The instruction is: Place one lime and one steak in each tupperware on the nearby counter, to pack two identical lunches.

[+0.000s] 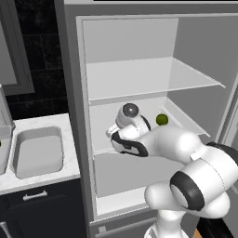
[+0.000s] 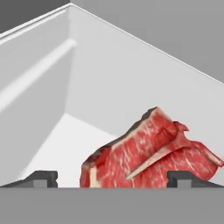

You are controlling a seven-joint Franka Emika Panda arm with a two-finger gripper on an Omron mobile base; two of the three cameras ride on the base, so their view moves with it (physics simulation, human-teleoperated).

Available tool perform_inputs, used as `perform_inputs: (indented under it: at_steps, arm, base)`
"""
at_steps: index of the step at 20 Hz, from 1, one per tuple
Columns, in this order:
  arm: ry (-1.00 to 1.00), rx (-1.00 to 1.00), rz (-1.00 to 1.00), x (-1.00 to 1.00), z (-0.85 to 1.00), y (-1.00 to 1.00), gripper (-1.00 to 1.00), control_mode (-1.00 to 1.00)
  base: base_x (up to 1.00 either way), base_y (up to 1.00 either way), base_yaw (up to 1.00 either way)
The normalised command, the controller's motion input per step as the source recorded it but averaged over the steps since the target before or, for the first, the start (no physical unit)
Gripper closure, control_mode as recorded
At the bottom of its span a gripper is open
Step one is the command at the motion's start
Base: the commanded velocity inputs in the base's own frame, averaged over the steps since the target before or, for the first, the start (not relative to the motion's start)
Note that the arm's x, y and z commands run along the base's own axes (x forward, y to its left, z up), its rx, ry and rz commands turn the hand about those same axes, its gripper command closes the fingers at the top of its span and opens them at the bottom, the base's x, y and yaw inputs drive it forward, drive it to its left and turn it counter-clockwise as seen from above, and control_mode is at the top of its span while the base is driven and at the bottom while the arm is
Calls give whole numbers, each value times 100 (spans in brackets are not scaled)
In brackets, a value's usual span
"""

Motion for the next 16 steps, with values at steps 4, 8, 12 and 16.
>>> perform_inputs:
  at_steps: [4, 8, 12, 16]
  arm:
    - [-21, -7, 4, -1, 0, -3, -100, -100]
    - [-15, -3, 4, 13, 2, -3, -100, -100]
    - [-3, 0, 3, 0, 25, -1, -100, -100]
    - [4, 0, 1, 11, 11, -1, -100, -100]
  base:
    - [0, 0, 0]
    - [0, 0, 0]
    - [0, 0, 0]
    - [0, 0, 0]
